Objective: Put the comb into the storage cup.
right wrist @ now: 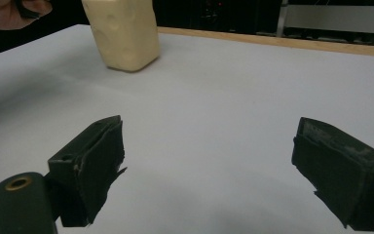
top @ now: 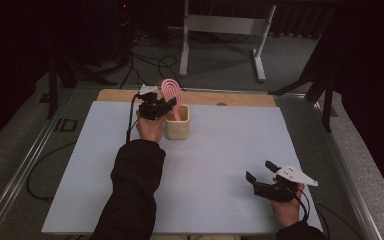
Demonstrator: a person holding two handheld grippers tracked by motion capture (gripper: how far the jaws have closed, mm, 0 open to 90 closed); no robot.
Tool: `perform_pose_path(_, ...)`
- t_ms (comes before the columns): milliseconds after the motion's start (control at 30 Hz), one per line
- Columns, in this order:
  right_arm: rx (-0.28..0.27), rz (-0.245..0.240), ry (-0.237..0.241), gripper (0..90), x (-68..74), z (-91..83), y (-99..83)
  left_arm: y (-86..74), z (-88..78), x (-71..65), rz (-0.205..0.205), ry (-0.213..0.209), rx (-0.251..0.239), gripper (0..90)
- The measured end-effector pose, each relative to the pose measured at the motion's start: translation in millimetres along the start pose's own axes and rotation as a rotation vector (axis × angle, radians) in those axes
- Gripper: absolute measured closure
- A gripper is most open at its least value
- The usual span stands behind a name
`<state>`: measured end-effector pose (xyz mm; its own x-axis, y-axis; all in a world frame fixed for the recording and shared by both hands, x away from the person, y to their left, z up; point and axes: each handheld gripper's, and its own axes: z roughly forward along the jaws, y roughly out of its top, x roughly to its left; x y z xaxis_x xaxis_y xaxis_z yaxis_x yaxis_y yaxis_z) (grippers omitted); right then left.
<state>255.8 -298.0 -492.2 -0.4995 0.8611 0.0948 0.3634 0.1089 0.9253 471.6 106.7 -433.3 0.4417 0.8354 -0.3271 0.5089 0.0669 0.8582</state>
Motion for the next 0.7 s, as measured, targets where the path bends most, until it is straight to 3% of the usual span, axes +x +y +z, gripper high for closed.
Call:
perform_pose_path(267, -0.001, 0.002, 0.001, 11.5, 0.1, 0.2, -0.1, 0.0, 1.2, 3.9, 0.013, 0.019, 0.03, 61.8)
perform_pose_path(500, 0.003, 0.004, -0.001, 11.5, 0.1, 0.3, -0.2, -0.9, -0.8, 6.9, -0.002, 0.051, 0.03, 44.9)
perform_pose_path(700, 0.001, 0.004, -0.004, 11.5, -1.0, 0.0, -0.6, 0.6, -2.7, 0.7, 0.021, 0.084, 0.006, 27.6)
